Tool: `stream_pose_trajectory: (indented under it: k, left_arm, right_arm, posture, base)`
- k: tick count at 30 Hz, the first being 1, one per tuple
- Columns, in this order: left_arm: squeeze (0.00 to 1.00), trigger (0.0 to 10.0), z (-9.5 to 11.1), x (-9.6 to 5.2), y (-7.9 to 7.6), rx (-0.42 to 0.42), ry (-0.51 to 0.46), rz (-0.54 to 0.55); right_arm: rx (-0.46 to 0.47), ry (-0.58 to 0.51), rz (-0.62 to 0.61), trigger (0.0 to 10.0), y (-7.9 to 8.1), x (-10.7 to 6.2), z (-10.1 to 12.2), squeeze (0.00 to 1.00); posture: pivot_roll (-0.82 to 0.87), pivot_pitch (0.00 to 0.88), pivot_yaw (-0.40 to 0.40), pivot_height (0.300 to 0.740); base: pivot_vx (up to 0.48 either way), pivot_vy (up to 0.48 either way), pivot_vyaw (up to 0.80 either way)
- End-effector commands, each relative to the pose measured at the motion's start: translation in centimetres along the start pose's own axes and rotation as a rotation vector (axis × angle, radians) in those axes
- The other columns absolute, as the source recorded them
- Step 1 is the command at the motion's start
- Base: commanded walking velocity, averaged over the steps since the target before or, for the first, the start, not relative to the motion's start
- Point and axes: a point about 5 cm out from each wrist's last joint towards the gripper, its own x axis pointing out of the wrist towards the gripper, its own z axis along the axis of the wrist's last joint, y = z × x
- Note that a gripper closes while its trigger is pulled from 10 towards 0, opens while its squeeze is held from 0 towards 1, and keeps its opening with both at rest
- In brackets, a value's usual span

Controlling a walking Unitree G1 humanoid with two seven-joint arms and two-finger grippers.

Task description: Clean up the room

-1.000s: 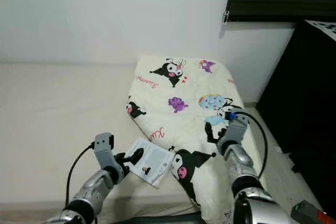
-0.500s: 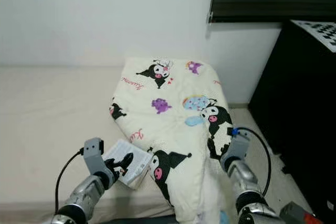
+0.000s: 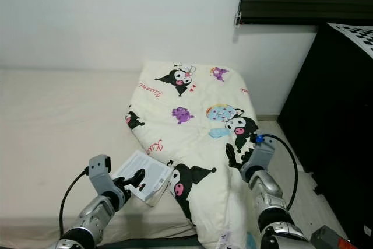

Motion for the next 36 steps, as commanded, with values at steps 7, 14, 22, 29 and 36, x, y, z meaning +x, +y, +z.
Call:
stream_pose_trajectory:
  k: [7,14,22,29,36]
  left_arm:
    - [0.00,10.0,-1.8,-0.4,0.4,-0.166,0.068,0.045]
    - [0.00,10.0,-1.9,-0.2,-0.3,-0.250,0.061,0.015]
    - [0.00,10.0,0.8,0.6,-0.8,-0.364,-0.057,-0.033]
    - [0.00,10.0,2.1,1.3,-2.4,-0.422,-0.103,-0.110]
    - [0.00,10.0,1.9,1.1,-3.1,-0.458,-0.123,-0.110]
  right_arm:
    - [0.054,-0.104,0.071,10.0,0.8,0.7,3.0,0.00]
    - [0.064,-0.144,0.143,10.0,1.9,0.8,4.1,0.00]
    - [0.095,-0.141,0.198,10.0,3.0,0.3,3.6,0.00]
    - [0.108,-0.122,0.214,10.0,3.5,-0.5,2.5,0.00]
    - [0.123,-0.131,0.219,10.0,3.9,-2.0,2.4,0.00]
  posture:
    - [-0.11,0.000,-0.027,0.640]
    - [-0.11,0.000,-0.029,0.610]
    - [-0.11,0.017,-0.027,0.580]
    - [-0.12,0.072,-0.010,0.555]
    - [-0.12,0.142,0.006,0.525]
  base:
    - [0.000,0.000,0.00]
    - [0.000,0.000,0.00]
    - [0.000,0.000,0.00]
    - [0.000,0.000,0.00]
    - [0.000,0.000,0.00]
